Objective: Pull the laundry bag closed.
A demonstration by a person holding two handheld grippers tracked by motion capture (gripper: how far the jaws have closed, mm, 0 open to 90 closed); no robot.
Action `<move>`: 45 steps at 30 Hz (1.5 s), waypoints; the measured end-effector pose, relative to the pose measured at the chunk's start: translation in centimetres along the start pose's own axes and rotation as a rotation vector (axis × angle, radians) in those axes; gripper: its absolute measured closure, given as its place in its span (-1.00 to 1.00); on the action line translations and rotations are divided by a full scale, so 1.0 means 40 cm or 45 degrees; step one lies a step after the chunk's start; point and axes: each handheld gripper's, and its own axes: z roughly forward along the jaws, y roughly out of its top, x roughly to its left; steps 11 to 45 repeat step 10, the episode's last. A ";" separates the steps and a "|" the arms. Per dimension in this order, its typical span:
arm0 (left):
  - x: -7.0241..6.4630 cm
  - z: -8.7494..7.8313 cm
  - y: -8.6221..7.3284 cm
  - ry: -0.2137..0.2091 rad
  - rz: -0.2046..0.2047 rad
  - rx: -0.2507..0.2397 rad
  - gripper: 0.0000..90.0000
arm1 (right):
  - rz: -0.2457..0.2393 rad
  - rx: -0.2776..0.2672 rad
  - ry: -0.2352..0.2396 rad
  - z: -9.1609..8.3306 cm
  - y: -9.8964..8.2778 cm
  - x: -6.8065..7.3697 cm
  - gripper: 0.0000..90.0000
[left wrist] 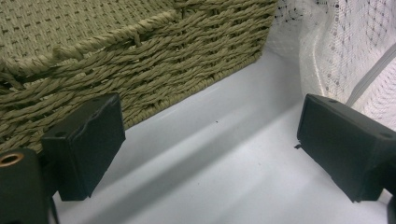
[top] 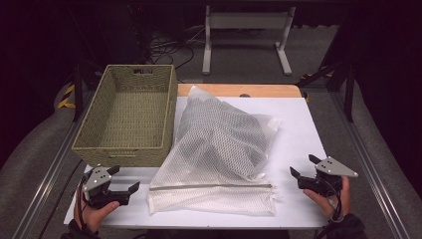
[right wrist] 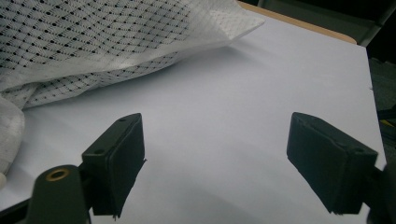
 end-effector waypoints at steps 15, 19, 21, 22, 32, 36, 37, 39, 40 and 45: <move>-0.001 0.003 0.003 -0.004 0.002 0.002 -0.82 | -0.004 0.001 0.000 -0.004 -0.001 0.004 -0.55; -0.001 0.003 0.003 -0.004 0.002 0.002 -0.82 | -0.004 0.001 0.000 -0.004 -0.001 0.004 -0.55; -0.001 0.003 0.003 -0.004 0.002 0.002 -0.82 | -0.004 0.001 0.000 -0.004 -0.001 0.004 -0.55; -0.001 0.003 0.003 -0.004 0.002 0.002 -0.82 | -0.004 0.001 0.000 -0.004 -0.001 0.004 -0.55; -0.001 0.003 0.003 -0.004 0.002 0.002 -0.82 | -0.004 0.001 0.000 -0.004 -0.001 0.004 -0.55; -0.001 0.003 0.003 -0.004 0.002 0.002 -0.82 | -0.004 0.001 0.000 -0.004 -0.001 0.004 -0.55; -0.001 0.003 0.003 -0.004 0.002 0.002 -0.82 | -0.004 0.001 0.000 -0.004 -0.001 0.004 -0.55; -0.001 0.003 0.003 -0.004 0.002 0.002 -0.82 | -0.004 0.001 0.000 -0.004 -0.001 0.004 -0.55; -0.001 0.003 0.003 -0.004 0.002 0.002 -0.82 | -0.004 0.001 0.000 -0.004 -0.001 0.004 -0.55; -0.001 0.003 0.003 -0.004 0.002 0.002 -0.82 | -0.004 0.001 0.000 -0.004 -0.001 0.004 -0.55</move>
